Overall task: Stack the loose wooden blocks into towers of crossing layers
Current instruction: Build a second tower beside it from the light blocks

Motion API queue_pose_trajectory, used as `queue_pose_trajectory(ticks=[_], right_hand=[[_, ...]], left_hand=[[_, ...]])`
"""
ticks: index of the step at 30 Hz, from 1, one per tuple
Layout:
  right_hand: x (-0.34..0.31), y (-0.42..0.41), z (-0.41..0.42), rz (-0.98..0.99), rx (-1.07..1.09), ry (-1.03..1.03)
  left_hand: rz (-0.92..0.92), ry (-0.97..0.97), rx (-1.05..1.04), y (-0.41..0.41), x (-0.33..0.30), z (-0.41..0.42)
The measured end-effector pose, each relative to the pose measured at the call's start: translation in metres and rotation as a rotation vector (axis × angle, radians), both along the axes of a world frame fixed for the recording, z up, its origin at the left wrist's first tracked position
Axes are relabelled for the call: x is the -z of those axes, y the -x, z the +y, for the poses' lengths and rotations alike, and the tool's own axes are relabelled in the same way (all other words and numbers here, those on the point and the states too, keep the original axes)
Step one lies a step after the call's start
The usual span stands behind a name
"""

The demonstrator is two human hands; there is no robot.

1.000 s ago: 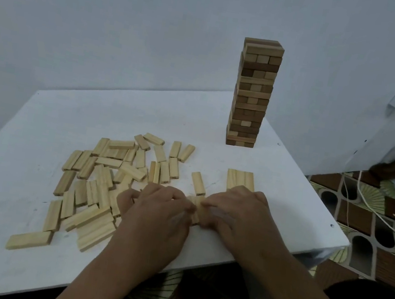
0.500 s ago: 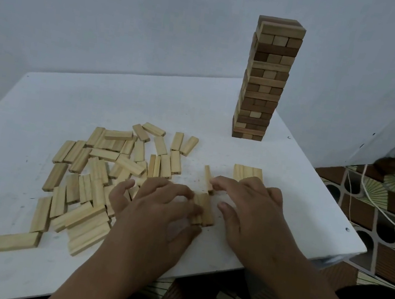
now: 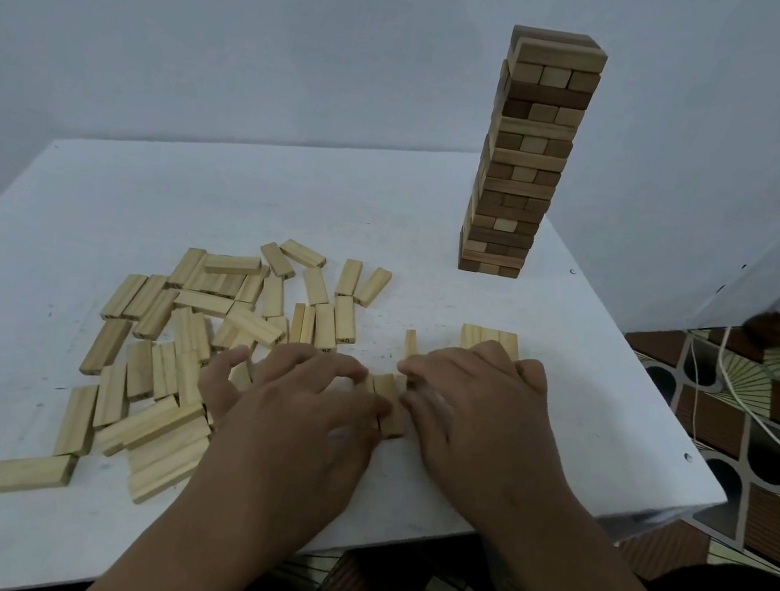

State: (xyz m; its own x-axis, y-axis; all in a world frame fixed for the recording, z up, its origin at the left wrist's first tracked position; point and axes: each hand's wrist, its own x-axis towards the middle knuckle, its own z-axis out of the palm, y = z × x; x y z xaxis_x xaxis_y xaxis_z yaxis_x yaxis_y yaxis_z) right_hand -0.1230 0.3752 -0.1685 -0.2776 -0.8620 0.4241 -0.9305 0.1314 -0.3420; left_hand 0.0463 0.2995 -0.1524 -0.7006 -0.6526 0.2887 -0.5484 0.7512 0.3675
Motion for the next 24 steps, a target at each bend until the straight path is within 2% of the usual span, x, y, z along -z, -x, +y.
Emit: queue_pose_trajectory(ticks=[10, 20, 24], right_hand=[[-0.007, -0.002, 0.017, 0.034, 0.137, 0.068], [-0.004, -0.009, 0.026, 0.021, -0.033, -0.024], [-0.002, -0.006, 0.025, -0.040, -0.079, 0.049]], left_hand=[[0.008, -0.026, -0.018, 0.000, -0.001, -0.001], [-0.037, -0.012, 0.023, 0.004, -0.010, 0.003], [0.029, -0.059, 0.035, 0.003, -0.006, -0.001]])
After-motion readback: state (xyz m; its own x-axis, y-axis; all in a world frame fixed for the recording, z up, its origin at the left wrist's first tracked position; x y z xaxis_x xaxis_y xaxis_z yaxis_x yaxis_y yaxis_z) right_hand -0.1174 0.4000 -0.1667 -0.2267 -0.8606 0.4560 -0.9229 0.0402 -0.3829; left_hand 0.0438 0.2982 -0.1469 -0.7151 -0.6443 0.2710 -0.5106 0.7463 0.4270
